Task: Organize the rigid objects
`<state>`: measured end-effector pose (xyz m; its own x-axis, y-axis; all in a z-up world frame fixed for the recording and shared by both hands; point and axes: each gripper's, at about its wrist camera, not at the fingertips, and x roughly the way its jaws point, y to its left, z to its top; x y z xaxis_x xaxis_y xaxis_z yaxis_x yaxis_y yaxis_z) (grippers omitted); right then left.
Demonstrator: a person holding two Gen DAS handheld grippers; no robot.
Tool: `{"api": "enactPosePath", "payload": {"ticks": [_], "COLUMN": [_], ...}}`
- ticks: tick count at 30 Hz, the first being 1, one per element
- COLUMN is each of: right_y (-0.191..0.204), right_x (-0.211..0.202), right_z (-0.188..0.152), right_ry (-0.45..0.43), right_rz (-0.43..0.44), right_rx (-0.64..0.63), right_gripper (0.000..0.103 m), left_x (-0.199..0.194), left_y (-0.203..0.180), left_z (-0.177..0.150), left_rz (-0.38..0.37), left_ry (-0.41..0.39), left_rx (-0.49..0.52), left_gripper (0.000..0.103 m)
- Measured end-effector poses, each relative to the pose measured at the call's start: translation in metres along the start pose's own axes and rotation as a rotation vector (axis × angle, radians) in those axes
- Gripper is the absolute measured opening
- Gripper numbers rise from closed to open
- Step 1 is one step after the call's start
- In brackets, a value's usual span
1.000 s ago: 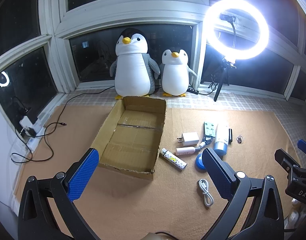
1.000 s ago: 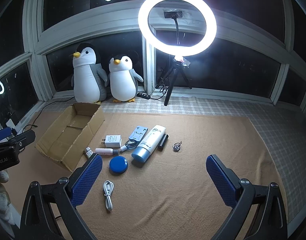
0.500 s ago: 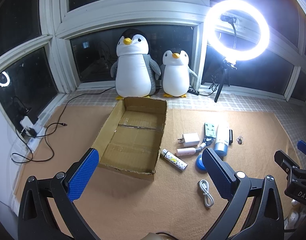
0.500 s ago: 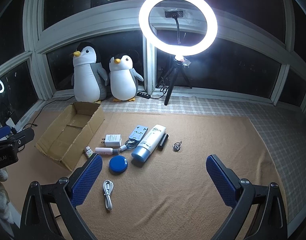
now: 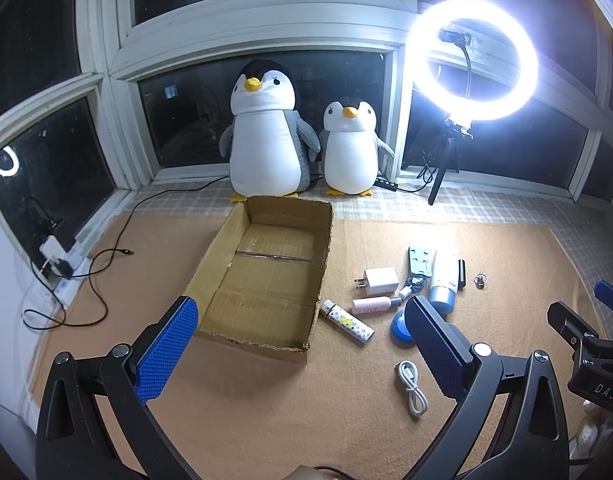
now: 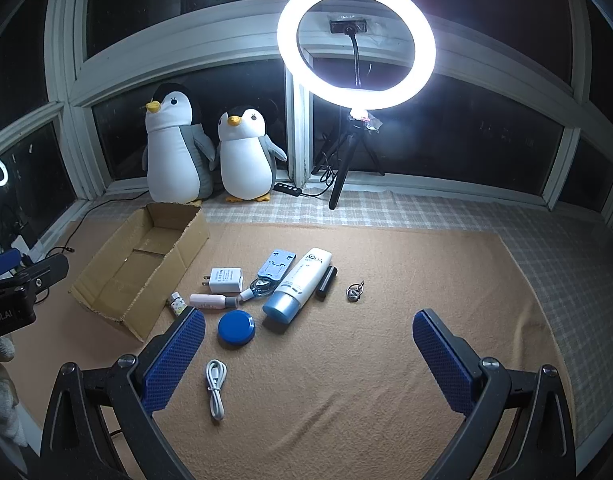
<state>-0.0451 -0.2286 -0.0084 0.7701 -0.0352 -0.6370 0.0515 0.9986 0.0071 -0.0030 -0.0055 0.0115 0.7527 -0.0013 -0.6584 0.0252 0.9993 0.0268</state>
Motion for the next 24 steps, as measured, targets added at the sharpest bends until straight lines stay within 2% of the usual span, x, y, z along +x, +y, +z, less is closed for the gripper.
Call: {"api": "enactPosePath", "payload": {"ticks": [24], "right_y": [0.001], "right_x": [0.012], "right_z": [-0.001], "right_ry": [0.036], "right_rz": [0.005], "right_rx": [0.003], "right_gripper": [0.103], "left_x": [0.012], "left_y": [0.003], "left_z": [-0.002], "left_rz": [0.004], "left_ry": [0.022], "left_rx": [-0.008], "left_gripper": [0.103]}}
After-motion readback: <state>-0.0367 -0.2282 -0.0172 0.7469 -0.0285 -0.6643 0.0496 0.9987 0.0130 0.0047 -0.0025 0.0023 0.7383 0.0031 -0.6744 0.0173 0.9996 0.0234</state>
